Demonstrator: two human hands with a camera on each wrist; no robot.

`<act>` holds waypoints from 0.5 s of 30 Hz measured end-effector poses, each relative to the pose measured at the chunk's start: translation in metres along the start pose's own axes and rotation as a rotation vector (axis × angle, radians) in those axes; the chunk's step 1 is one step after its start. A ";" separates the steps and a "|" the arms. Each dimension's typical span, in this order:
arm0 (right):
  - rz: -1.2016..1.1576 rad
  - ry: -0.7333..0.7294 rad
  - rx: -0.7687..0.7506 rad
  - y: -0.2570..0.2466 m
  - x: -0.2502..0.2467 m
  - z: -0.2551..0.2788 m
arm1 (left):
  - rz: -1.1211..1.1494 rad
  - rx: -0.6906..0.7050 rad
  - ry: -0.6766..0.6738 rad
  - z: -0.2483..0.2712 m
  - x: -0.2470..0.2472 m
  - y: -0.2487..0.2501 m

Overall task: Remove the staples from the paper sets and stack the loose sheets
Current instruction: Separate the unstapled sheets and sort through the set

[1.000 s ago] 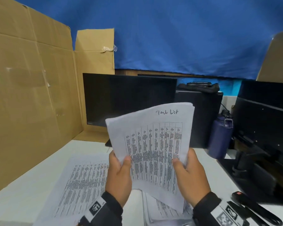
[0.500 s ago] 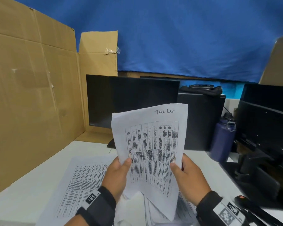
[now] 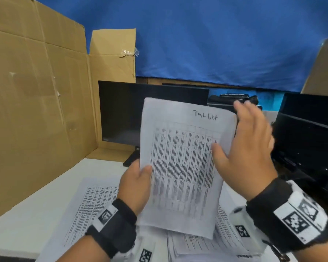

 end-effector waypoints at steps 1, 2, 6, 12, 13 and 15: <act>0.045 0.034 -0.049 -0.011 -0.011 -0.007 | -0.091 0.051 0.034 -0.002 -0.002 0.014; 0.068 0.046 -0.110 -0.022 -0.016 -0.013 | -0.181 0.101 0.050 -0.003 -0.003 0.027; 0.215 -0.188 -0.480 -0.065 0.010 -0.013 | -0.622 0.441 0.083 0.011 0.013 0.075; 0.194 -0.645 -0.217 -0.038 0.066 0.009 | -1.198 0.938 0.204 0.055 0.055 0.103; 0.138 -0.656 -0.133 -0.025 0.068 0.009 | -1.177 0.915 0.266 0.048 0.047 0.101; 0.083 -0.609 0.018 0.009 0.066 0.012 | -1.130 0.771 0.396 0.037 0.021 0.100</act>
Point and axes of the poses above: each hand's wrist, its own z-axis away from the middle knuckle, its own x-axis out of the palm, y = z × x, the point moved 7 cm from there along -z, towards the middle knuckle, and after that the axes turned 15 degrees about -x, right-handed, at the moved point
